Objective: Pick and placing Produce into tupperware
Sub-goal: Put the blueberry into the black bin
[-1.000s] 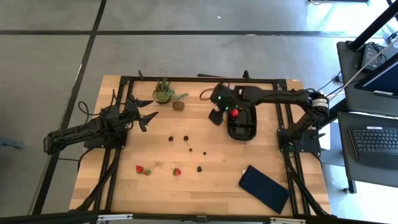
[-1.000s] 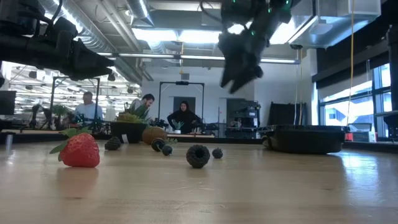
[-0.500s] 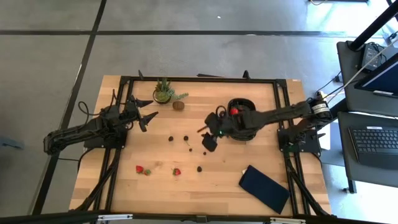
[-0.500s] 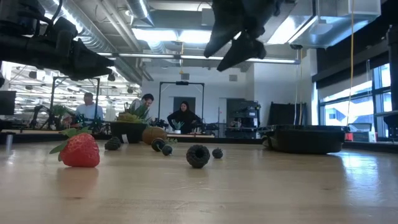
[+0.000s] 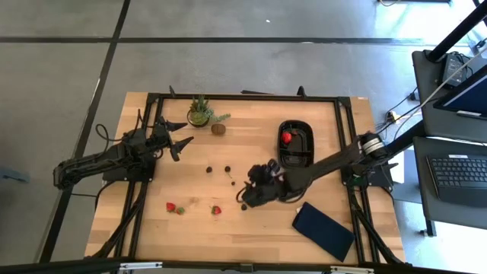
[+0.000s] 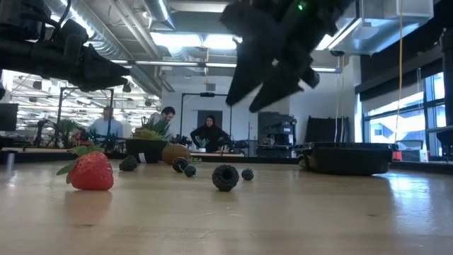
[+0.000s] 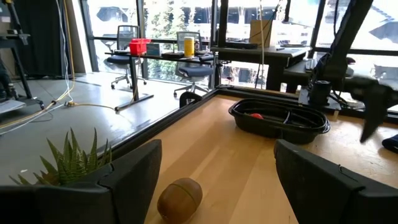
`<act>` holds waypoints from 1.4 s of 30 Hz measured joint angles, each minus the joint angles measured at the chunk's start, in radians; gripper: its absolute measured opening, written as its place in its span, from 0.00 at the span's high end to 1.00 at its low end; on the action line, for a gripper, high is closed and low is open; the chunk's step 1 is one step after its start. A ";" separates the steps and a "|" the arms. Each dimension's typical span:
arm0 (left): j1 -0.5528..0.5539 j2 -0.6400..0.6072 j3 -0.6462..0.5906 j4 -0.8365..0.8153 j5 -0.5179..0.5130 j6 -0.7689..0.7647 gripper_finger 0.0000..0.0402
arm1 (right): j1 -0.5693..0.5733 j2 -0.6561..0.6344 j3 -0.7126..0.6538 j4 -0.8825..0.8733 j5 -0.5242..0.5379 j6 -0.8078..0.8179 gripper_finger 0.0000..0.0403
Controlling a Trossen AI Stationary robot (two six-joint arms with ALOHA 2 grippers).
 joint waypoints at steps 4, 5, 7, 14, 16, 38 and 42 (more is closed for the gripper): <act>0.000 0.000 0.000 0.000 0.000 0.000 0.25 | 0.038 0.052 0.000 0.000 0.006 -0.001 0.34; 0.000 0.000 0.000 0.000 0.000 0.000 0.25 | 0.049 0.060 -0.001 -0.001 0.018 0.000 0.34; 0.000 0.000 0.000 0.000 0.000 0.000 0.25 | 0.075 0.072 -0.001 0.003 0.049 0.000 0.34; 0.000 0.000 0.000 0.000 0.000 0.000 0.25 | 0.150 0.085 -0.118 0.156 0.269 0.059 0.34; 0.000 0.000 0.000 0.001 0.000 0.000 0.25 | 0.166 0.085 -0.172 0.240 0.321 0.059 0.34; 0.000 0.000 0.000 0.018 -0.006 0.000 0.25 | 0.102 0.090 -0.450 0.807 0.179 -0.115 0.34; 0.000 0.000 0.000 0.019 -0.006 0.000 0.25 | 0.077 0.090 -0.450 0.805 0.148 -0.138 0.34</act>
